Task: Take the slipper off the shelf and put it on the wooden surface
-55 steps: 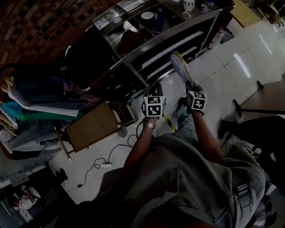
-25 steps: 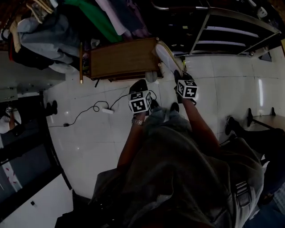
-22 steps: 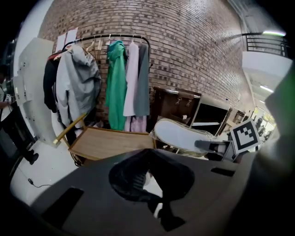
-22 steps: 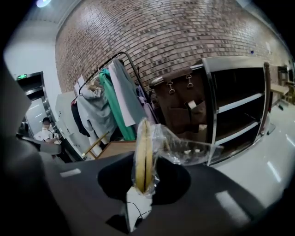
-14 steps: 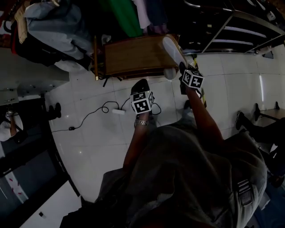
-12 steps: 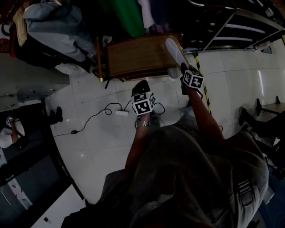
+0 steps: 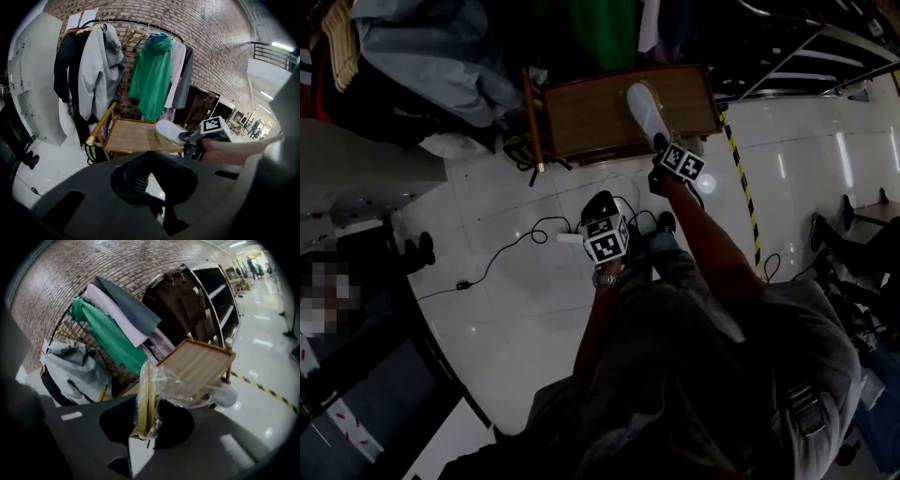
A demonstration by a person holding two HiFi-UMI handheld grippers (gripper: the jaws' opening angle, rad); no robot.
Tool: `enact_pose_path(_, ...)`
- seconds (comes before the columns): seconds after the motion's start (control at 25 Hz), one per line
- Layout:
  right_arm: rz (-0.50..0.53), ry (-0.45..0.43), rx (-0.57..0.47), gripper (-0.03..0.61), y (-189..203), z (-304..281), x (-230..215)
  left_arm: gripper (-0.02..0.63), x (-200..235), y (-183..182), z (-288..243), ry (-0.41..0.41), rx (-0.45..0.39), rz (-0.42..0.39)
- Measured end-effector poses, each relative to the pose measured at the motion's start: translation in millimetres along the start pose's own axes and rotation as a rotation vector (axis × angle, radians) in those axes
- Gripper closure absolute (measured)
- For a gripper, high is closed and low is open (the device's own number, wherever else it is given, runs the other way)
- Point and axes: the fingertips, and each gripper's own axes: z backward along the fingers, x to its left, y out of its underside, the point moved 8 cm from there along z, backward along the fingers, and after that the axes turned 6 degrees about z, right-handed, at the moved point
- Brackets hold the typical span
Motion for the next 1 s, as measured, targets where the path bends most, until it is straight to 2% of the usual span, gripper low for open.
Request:
enact_pose_path(0.12, -0.143, -0.014, -0.034, 0.512, 5, -40, -1, 0.609, -1, 6, 0, 0.032, 0.012, -0.008)
enact_pose_path(0.16, -0.159, -0.012, -0.042, 0.506, 6, -51, -1, 0.609, 1, 8, -1, 0.035, 0.016, -0.003)
enact_pose_path(0.2, -0.156, -0.006, -0.035, 0.471, 7, -61, 0, 0.609, 5, 10, -3, 0.035, 0.02, 0.013)
enact_pose_path(0.28, -0.127, 0.027, 0.032, 0.206, 13, -72, 1, 0.609, 13, 10, -4, 0.03, 0.022, 0.058)
enact_pose_path(0.32, -0.108, 0.051, 0.085, 0.141, 18, -72, 0, 0.609, 16, 9, -4, 0.028, 0.018, 0.07)
enact_pose_path(0.4, -0.056, 0.099, 0.193, 0.093, 29, -64, -6, 0.609, 16, 3, -3, 0.027, 0.006, 0.066)
enact_pose_path(0.48, -0.022, 0.104, 0.294, 0.082, 39, -48, -10, 0.609, 12, -6, -2, 0.036, -0.01, 0.049)
enact_pose_path(0.6, -0.014, 0.006, 0.422, 0.083, 54, -26, -14, 0.609, -2, -17, -4, 0.053, -0.03, 0.024)
enact_pose_path(0.72, 0.114, -0.053, 0.475, 0.097, 48, -4, -16, 0.609, -25, -27, -8, 0.085, -0.043, 0.001)
enact_pose_path(0.76, 0.169, -0.065, 0.463, 0.138, 42, 9, -12, 0.609, -32, -30, -9, 0.098, -0.046, -0.009)
enact_pose_path(0.84, 0.267, -0.088, 0.394, 0.271, 25, 43, 3, 0.609, -46, -37, -9, 0.119, -0.049, -0.032)
enact_pose_path(0.88, 0.307, -0.086, 0.354, 0.309, 16, 59, 11, 0.609, -53, -41, -9, 0.125, -0.048, -0.043)
enact_pose_path(1.0, 0.428, -0.038, 0.27, 0.494, -12, 102, 36, 0.609, -74, -59, -11, 0.152, -0.052, -0.063)
